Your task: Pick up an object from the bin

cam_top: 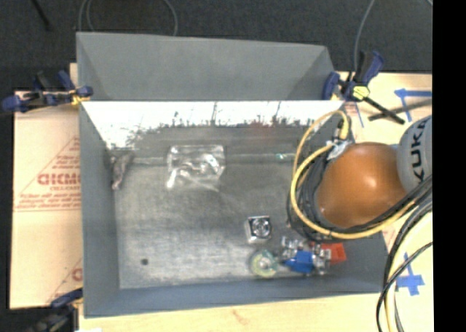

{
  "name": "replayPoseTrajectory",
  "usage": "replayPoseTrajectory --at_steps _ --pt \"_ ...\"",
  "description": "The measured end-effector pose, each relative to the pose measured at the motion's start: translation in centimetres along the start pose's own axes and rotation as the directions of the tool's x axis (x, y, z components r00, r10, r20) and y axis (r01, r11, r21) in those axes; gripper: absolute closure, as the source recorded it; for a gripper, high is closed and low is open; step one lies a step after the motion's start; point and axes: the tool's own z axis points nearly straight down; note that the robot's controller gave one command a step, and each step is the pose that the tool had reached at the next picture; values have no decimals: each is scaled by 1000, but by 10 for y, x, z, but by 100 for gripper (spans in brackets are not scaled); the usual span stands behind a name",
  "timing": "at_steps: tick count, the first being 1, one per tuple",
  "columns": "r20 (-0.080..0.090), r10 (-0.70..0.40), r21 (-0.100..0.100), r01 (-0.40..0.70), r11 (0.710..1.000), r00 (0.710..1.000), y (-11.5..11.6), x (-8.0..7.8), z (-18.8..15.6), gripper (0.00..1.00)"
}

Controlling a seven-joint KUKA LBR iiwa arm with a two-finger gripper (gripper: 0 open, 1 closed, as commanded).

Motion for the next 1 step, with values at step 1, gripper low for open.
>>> replayPoseTrajectory --at_steps 1 --pt "-3 -28 2 28 1000 1000 -11 11 -204 100"
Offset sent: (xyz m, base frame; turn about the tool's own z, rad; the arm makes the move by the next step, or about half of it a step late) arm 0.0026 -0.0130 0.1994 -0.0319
